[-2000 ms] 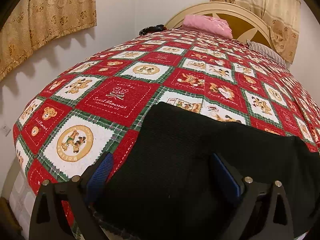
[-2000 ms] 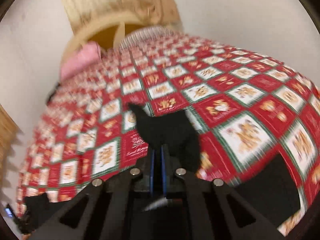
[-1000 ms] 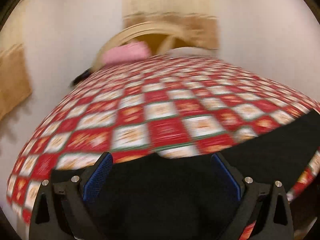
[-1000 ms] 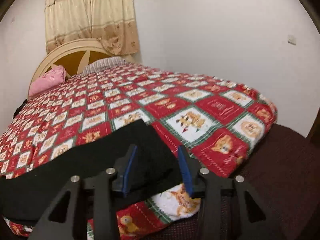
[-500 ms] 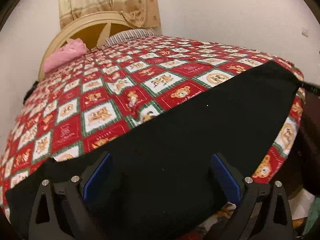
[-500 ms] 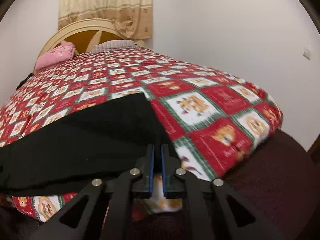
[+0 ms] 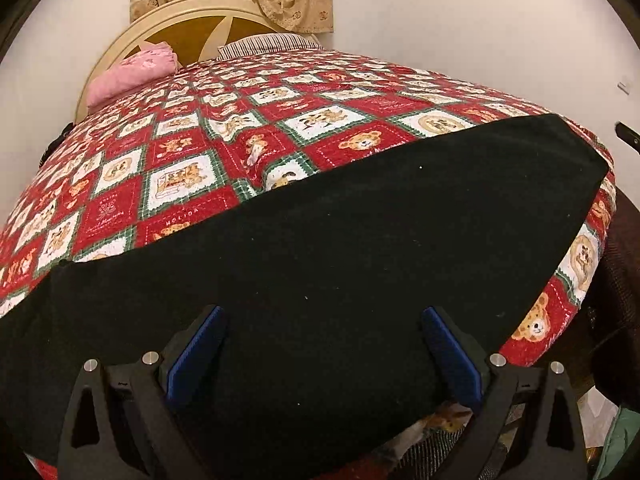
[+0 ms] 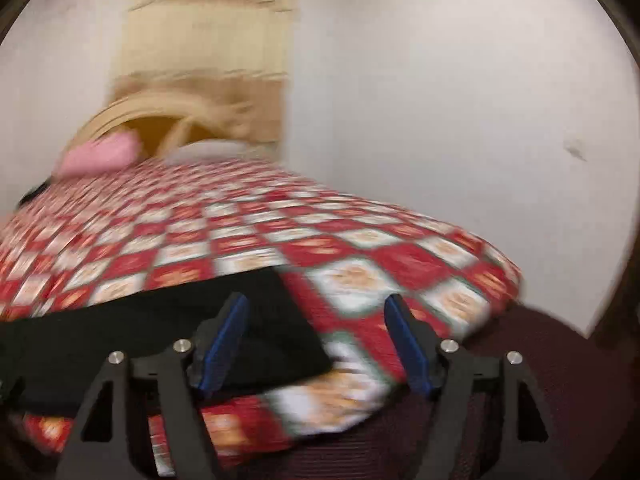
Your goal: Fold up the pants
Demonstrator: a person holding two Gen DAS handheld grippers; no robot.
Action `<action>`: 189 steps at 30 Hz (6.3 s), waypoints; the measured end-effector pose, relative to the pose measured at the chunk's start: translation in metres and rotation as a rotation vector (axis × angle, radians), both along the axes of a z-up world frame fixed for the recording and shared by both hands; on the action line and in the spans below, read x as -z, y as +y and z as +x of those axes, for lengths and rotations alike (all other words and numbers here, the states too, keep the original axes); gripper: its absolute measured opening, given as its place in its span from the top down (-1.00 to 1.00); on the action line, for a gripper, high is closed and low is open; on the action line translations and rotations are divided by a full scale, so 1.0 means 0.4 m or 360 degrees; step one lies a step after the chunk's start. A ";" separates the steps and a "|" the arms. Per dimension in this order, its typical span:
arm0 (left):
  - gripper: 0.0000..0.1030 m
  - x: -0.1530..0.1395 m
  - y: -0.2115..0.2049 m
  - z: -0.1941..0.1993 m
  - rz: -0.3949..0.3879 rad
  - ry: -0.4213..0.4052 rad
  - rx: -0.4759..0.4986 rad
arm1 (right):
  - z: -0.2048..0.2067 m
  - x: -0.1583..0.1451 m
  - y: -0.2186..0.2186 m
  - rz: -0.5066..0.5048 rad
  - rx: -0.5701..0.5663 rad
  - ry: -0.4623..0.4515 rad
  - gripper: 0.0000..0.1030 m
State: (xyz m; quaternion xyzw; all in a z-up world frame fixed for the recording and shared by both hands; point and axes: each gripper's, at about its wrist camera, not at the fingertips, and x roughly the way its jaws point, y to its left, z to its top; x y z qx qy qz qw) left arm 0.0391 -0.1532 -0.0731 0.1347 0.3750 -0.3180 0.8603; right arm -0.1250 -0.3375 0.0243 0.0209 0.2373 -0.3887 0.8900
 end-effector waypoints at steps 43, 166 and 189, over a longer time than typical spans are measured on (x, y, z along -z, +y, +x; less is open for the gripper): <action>-0.93 -0.077 0.117 0.010 -0.0138 -0.0054 -0.0309 | 0.020 0.116 -0.148 0.0495 0.0187 -0.0078 -0.49; -0.93 -0.070 0.379 0.132 0.0089 -0.0108 -0.0860 | 0.476 0.119 0.506 0.0316 -0.1139 0.0227 0.22; -0.93 -0.082 0.665 0.172 0.0144 -0.0189 -0.1285 | 0.453 0.143 0.715 0.0408 -0.1563 0.0203 -0.11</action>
